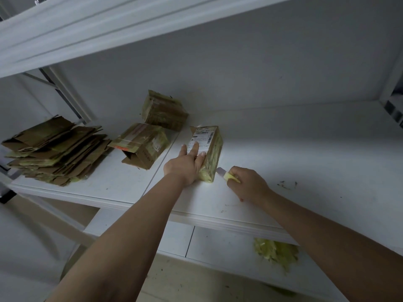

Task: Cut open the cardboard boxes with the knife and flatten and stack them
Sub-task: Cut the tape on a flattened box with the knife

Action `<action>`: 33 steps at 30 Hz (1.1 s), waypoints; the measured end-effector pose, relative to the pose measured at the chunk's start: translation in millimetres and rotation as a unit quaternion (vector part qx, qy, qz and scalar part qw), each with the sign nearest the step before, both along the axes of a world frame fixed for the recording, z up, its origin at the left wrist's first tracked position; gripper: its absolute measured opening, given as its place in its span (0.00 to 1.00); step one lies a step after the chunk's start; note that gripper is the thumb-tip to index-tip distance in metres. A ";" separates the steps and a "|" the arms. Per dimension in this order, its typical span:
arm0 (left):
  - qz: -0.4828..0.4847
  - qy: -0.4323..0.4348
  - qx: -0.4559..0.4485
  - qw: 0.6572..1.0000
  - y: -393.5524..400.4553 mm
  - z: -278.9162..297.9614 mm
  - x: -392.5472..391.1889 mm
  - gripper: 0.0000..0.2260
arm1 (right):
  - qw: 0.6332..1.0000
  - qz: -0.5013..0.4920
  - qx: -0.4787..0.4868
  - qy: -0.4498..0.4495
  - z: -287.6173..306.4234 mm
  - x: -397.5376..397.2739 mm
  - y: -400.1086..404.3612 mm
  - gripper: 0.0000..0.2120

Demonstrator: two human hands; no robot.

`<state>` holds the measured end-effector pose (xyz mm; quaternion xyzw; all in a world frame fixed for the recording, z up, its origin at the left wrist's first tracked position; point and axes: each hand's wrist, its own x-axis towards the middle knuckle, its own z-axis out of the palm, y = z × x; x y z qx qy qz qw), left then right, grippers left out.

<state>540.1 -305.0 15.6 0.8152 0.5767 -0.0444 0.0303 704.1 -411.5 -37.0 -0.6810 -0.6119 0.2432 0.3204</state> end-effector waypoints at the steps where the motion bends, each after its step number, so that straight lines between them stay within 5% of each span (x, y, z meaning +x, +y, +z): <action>1: 0.003 -0.004 0.001 1.000 -0.1 0.1 -0.2 0.25 | 0.997 0.002 0.027 -0.072 -4.9 0.5 -2.2 0.05; 5: 0.005 -0.015 -0.005 1.000 0.2 0.2 -2.8 0.26 | 0.951 0.017 0.200 -0.234 -21.2 -8.8 -8.5 0.09; 11: 0.006 -0.022 -0.006 1.000 -1.0 0.6 -2.4 0.26 | 0.927 -0.012 0.272 -0.259 -25.6 -22.2 -3.1 0.10; 21: 0.002 -0.028 -0.014 0.999 -0.5 2.0 -3.2 0.27 | 0.922 -0.011 0.257 -0.289 -29.2 -27.2 1.5 0.05; 27: -0.008 -0.031 -0.026 0.999 -0.6 7.0 -3.2 0.28 | 0.918 -0.017 0.163 -0.361 -29.4 -25.5 6.1 0.22; 31: -0.015 -0.027 -0.029 0.999 1.0 8.1 -4.3 0.29 | 0.907 0.005 0.048 -0.418 -17.6 -25.2 9.1 0.17; 33: -0.018 -0.024 -0.030 0.999 2.6 7.0 -4.5 0.30 | 0.919 0.017 0.094 -0.384 -16.2 -22.9 5.7 0.13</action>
